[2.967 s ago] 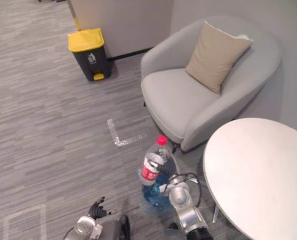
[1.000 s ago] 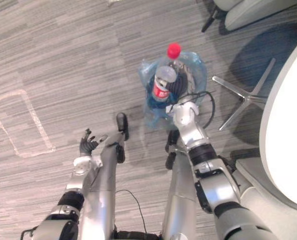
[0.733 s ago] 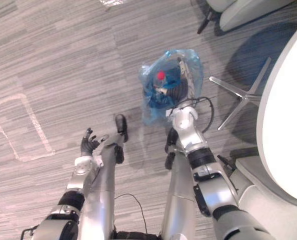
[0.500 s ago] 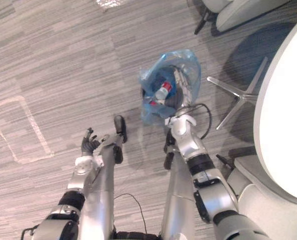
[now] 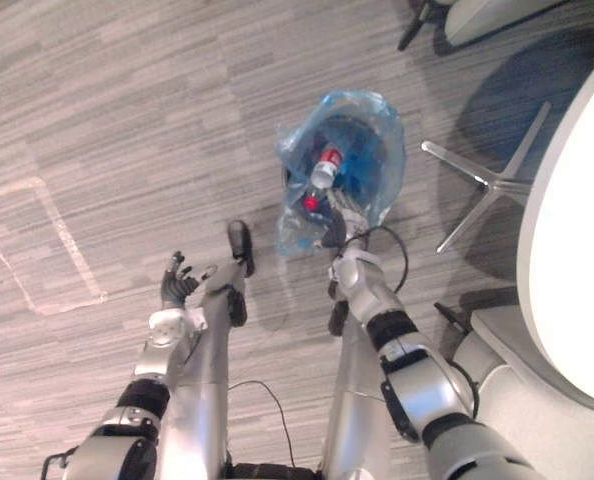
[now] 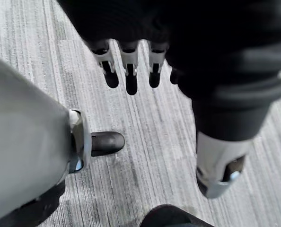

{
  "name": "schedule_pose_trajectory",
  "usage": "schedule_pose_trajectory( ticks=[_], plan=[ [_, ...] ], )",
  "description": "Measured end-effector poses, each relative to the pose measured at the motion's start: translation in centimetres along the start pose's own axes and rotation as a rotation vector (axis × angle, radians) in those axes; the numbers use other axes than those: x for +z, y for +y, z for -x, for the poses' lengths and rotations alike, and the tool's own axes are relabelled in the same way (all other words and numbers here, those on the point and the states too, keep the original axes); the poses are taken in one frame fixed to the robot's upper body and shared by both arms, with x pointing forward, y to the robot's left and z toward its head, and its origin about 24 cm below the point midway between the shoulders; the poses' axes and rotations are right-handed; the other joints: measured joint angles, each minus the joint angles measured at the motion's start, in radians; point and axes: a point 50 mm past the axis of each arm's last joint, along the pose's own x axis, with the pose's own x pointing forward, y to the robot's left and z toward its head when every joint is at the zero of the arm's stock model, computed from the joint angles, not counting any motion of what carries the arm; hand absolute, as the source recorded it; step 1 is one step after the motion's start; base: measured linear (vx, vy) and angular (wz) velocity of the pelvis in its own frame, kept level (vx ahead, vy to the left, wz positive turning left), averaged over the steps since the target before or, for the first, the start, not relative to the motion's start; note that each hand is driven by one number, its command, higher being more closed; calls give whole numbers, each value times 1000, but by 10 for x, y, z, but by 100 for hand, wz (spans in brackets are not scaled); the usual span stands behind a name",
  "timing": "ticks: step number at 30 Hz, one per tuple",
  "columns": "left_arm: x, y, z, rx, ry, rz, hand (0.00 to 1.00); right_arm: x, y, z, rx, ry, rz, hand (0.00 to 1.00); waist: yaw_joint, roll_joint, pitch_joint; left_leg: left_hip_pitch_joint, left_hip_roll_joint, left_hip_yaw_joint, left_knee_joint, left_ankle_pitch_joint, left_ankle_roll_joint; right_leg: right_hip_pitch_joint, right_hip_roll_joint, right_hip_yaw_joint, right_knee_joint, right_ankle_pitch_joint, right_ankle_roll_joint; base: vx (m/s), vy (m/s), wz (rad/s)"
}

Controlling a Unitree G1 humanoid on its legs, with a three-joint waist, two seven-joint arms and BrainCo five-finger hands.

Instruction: Gather rubbish on tea table into small bin, then transfer packed bag to large trash can.

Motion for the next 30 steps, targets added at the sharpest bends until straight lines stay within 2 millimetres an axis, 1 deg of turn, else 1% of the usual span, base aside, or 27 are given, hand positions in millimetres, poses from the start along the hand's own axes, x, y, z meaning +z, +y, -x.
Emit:
schedule_pose_trajectory(
  ticks=[4, 5, 8, 10, 16, 23, 26, 30],
  plan=[
    [4, -4, -2, -5, -9, 21, 0, -1, 2, -3, 15, 27, 6, 0, 6, 0, 0, -36, -11, -12, -2, 5, 0, -42, -13, -7, 30, -12, -6, 0, -13, 16],
    [6, -5, -3, -4, -14, 30, 0, 0, 3, -4, 21, 30, 5, 100, 10, 0, 0, -55, -14, -13, -3, 7, 4, -66, -16, -5, 41, -14, -5, -21, -20, 10],
    [12, -7, -5, 0, -34, 45, 0, 0, 6, -4, 37, 43, 6, 100, 14, 0, 0, -81, -19, -13, -20, 21, 6, -99, -19, -5, 47, -14, -6, -16, -14, 8],
    [12, -8, -4, 0, -37, 50, 0, 1, 10, -3, 46, 49, 2, 100, 14, 0, 0, -86, -19, -15, -22, 26, 7, -104, -20, -7, 51, -14, -6, -12, -17, 7],
    [11, -10, -4, -5, -34, 61, 0, 1, 11, -2, 44, 51, -2, 100, 16, 1, 0, -86, -19, -12, -21, 25, 7, -106, -21, -6, 53, -14, -6, 0, 0, 0],
    [14, -13, -3, -14, -46, 61, 0, 3, 7, -3, 25, 45, -27, 100, 16, 1, 0, -86, -18, -11, -16, 25, 7, -106, -20, -4, 54, -14, -6, 0, 0, 0],
    [15, -13, -3, -16, -49, 64, 0, 1, 4, -4, 12, 59, -61, 100, 19, 1, 0, -86, -17, -11, -13, 25, 7, -106, -20, -4, 59, -14, -6, 0, 0, 0],
    [14, -16, -2, -21, -43, 70, 0, 6, -1, -3, -21, 37, -118, 100, 22, 1, -1, -75, -15, -11, -6, 26, 8, -94, -17, -2, 62, -14, -6, -8, -6, 0]
  ],
)
